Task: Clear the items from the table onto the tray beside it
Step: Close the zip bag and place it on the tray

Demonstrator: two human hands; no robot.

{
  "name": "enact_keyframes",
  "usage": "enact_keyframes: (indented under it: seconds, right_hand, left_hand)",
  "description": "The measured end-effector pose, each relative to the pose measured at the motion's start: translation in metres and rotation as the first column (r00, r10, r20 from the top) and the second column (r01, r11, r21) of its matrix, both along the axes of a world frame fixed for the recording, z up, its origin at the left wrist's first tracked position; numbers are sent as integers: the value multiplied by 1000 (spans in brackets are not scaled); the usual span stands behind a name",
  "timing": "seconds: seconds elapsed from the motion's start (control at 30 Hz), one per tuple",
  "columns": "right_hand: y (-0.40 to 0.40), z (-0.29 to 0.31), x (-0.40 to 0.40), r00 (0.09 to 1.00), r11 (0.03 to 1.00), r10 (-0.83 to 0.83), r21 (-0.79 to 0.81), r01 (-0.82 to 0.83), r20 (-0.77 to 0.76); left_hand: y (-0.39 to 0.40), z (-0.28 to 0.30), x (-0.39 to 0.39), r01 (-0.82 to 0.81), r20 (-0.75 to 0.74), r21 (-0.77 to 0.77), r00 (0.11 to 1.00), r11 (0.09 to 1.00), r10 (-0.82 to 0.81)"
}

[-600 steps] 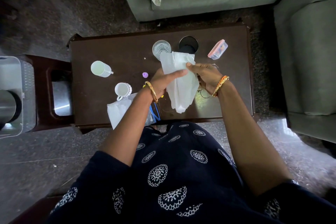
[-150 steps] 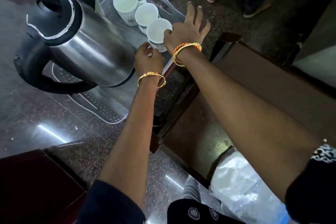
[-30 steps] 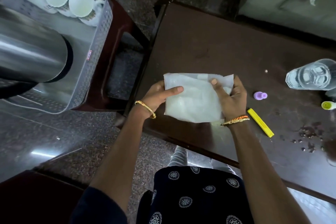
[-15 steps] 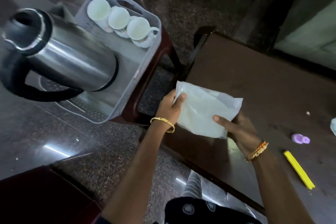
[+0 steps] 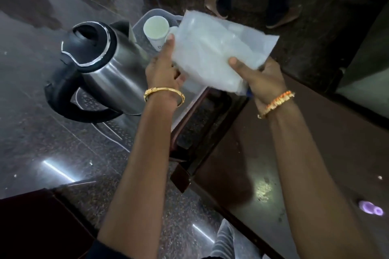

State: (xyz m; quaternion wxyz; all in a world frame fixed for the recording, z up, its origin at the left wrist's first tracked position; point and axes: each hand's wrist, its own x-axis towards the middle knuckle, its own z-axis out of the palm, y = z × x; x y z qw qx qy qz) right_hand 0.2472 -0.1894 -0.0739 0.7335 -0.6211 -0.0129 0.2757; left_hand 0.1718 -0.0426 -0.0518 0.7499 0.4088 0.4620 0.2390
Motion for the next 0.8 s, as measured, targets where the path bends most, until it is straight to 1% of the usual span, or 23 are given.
enact_keyframes:
  seconds: [0.07, 0.17, 0.27, 0.33, 0.37, 0.43, 0.5, 0.53, 0.57, 0.6, 0.7, 0.73, 0.8]
  right_hand:
    - [30, 2, 9, 999, 1000, -26, -8, 26, 26]
    - [73, 1, 11, 999, 997, -28, -70, 29, 17]
    - [106, 1, 6, 1000, 992, -15, -124, 17, 17]
    - [121, 1, 2, 1000, 993, 6, -114, -6, 2]
    - [128, 1, 2, 1000, 992, 24, -124, -24, -1]
    - [138, 5, 2, 995, 976, 97, -195, -93, 15]
    - [145, 12, 2, 983, 940, 179, -302, -159, 39]
    - [146, 15, 2, 979, 914, 196, -372, -161, 56]
    - [146, 15, 4, 979, 888, 183, -441, -126, 90]
    - [144, 15, 5, 975, 858, 162, -509, -61, 155]
    - [138, 11, 5, 925, 738, 176, -667, 103, 338]
    - [137, 8, 6, 915, 712, 179, -689, 133, 362]
    - [138, 3, 6, 915, 679, 186, -720, 144, 358]
  left_hand:
    - [5, 0, -2, 9, 88, -97, 996, 995, 0]
    - [0, -11, -3, 65, 101, -173, 994, 983, -48]
    - [-4, -26, 0, 101, 90, -168, 992, 981, -87]
    - [-2, -33, 2, 87, 82, -158, 994, 984, -75]
    - [1, -37, 4, 75, 73, -157, 995, 985, -64]
    - [9, -42, 7, 57, 55, -157, 997, 986, -49]
    - [16, -42, 11, 34, 41, -158, 999, 987, -28]
    - [17, -41, 14, 19, 32, -167, 999, 986, -14]
    - [18, -40, 16, 0, 19, -175, 1000, 985, 3]
    - [18, -37, 19, -25, 6, -183, 1000, 983, 27]
    - [17, -30, 27, -130, -16, -186, 991, 974, 129]
    - [16, -28, 29, -163, -22, -175, 987, 971, 162]
    - [13, -28, 29, -229, -42, -152, 973, 962, 225]
